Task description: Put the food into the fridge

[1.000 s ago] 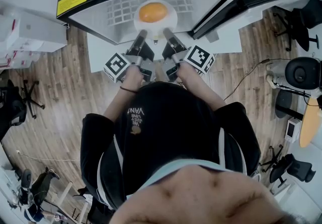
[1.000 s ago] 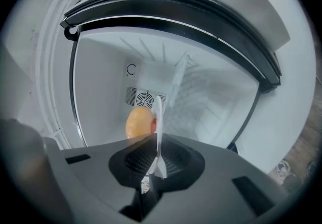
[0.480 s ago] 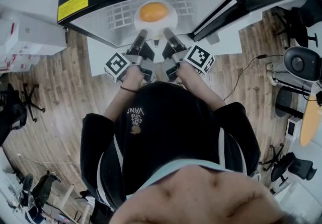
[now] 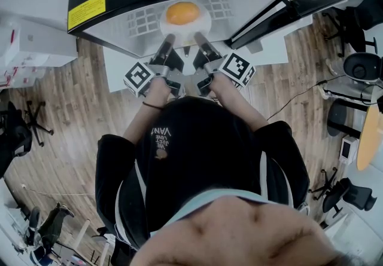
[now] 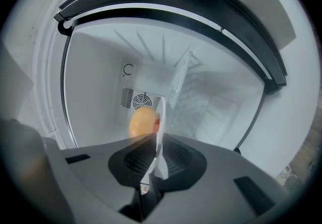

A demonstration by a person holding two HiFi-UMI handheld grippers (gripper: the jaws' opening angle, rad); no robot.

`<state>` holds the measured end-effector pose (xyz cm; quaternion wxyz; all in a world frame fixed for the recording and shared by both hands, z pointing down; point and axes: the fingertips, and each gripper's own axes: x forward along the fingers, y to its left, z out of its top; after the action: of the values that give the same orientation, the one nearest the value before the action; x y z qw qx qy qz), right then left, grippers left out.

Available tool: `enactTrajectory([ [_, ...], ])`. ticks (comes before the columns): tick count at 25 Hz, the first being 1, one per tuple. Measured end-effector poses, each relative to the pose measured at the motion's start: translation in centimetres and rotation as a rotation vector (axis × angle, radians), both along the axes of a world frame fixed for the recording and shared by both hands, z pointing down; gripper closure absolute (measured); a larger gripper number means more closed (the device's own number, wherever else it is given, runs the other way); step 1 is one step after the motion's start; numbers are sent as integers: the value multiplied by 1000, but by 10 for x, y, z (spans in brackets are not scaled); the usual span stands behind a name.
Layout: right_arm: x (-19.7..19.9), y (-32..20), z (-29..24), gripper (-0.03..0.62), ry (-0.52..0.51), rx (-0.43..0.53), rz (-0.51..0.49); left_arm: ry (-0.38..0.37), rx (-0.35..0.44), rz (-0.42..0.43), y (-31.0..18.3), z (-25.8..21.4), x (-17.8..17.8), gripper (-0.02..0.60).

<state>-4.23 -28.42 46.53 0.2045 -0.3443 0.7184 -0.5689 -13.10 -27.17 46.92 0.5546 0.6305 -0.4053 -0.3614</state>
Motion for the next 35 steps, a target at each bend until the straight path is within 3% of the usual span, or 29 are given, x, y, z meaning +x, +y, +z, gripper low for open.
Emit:
enactTrajectory([
  [29, 0, -23, -3, 546, 17, 47, 30, 39, 57, 37, -19, -8, -1, 552],
  [35, 1, -23, -5, 543, 47, 67, 34, 10, 75, 55, -18, -10, 0, 552],
])
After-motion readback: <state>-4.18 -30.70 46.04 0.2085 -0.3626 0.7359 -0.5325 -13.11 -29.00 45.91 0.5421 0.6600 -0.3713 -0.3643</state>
